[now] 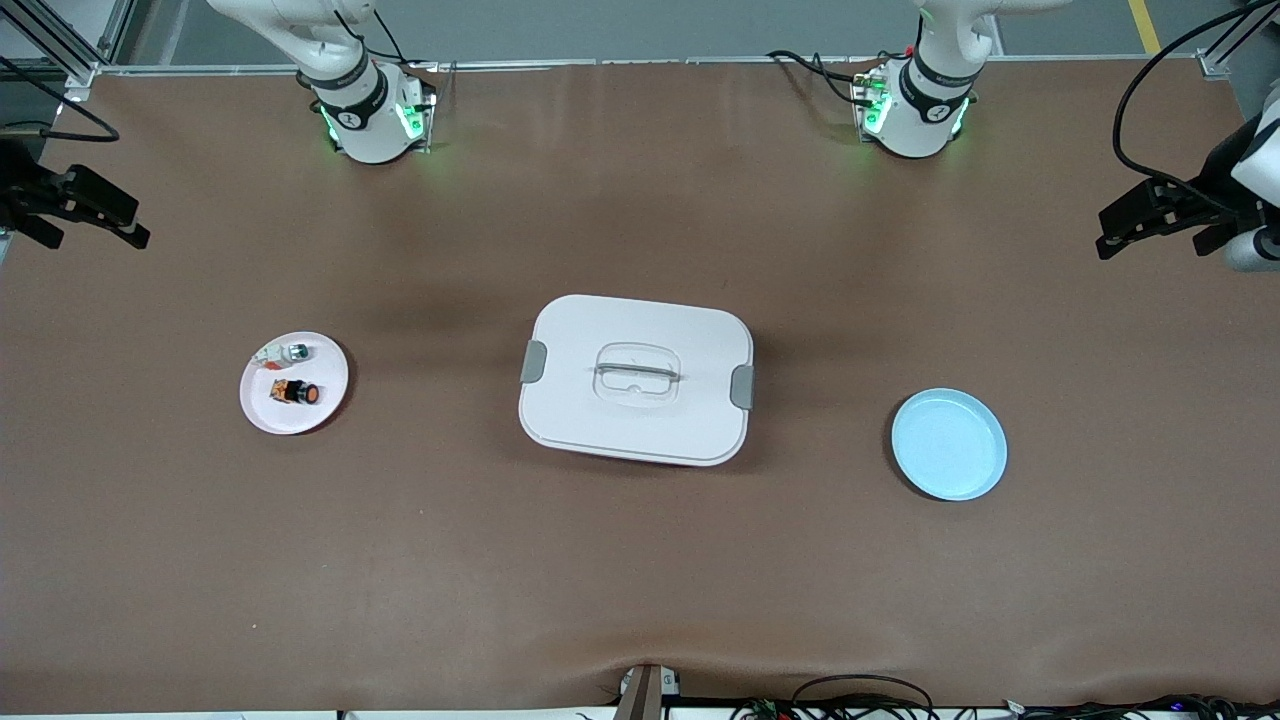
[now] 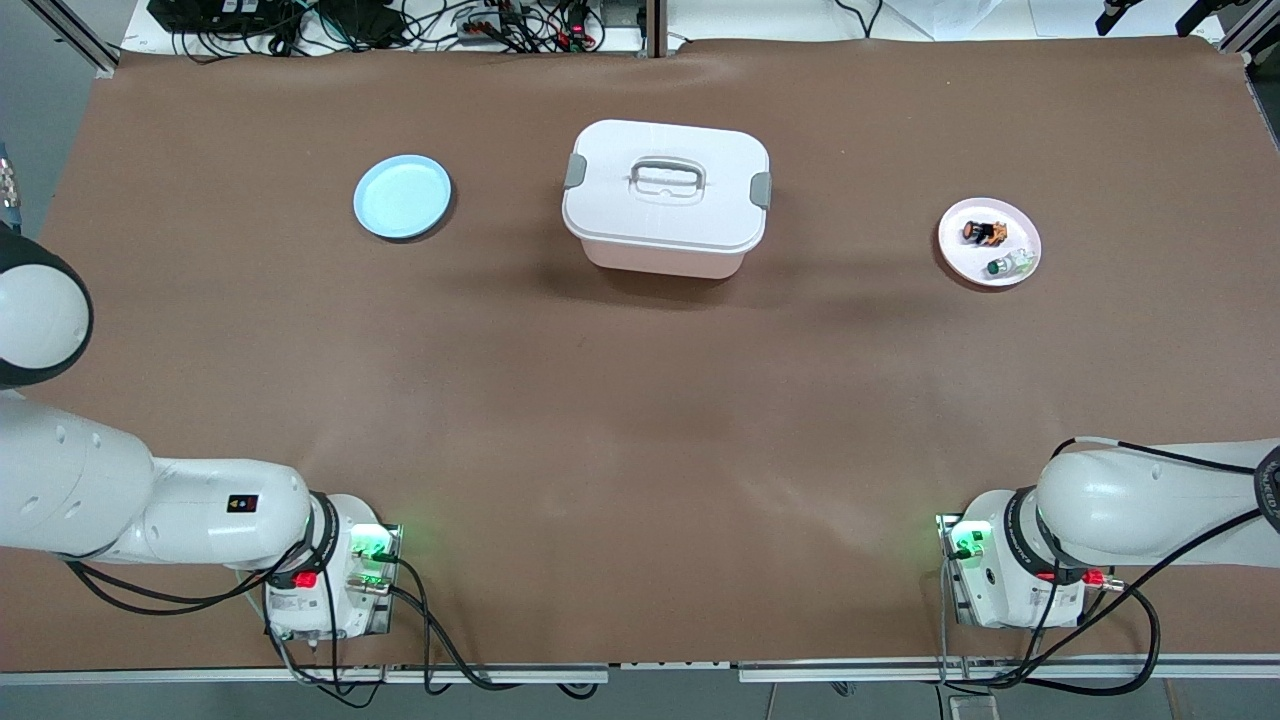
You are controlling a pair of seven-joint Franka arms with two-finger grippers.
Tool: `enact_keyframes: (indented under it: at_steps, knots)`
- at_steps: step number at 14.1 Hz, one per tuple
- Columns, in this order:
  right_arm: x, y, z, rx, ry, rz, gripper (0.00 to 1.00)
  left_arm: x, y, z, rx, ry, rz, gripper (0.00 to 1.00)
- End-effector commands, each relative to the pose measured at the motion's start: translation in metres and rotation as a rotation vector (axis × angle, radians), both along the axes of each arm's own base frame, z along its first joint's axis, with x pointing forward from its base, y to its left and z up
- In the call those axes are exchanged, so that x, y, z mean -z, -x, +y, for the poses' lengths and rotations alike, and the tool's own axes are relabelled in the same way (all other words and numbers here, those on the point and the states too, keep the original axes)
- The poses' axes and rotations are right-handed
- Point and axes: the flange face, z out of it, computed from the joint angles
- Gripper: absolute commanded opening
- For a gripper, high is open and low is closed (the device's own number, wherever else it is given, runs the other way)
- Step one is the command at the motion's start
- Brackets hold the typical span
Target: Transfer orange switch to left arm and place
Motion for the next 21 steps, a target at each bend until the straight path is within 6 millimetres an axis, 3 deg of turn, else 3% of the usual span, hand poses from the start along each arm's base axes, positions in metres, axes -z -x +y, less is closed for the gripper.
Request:
enact_keyframes:
  at_steps: [1, 11, 21]
  knots:
    - [-0.0071, 0.0074, 0.0019, -0.001, -0.011, -0.02, 1.0, -0.0062, 0.0032, -0.0015, 0.002, 0.008, -0.004, 1.0]
    - [-0.01, 0.0099, 0.002, 0.029, -0.057, -0.022, 1.0, -0.003, 0.0018, 0.0074, -0.011, 0.017, 0.005, 1.0]
    - [-0.0161, 0.0083, 0.0053, 0.076, -0.043, -0.019, 1.0, -0.0023, 0.0048, 0.004, -0.015, 0.016, 0.008, 1.0]
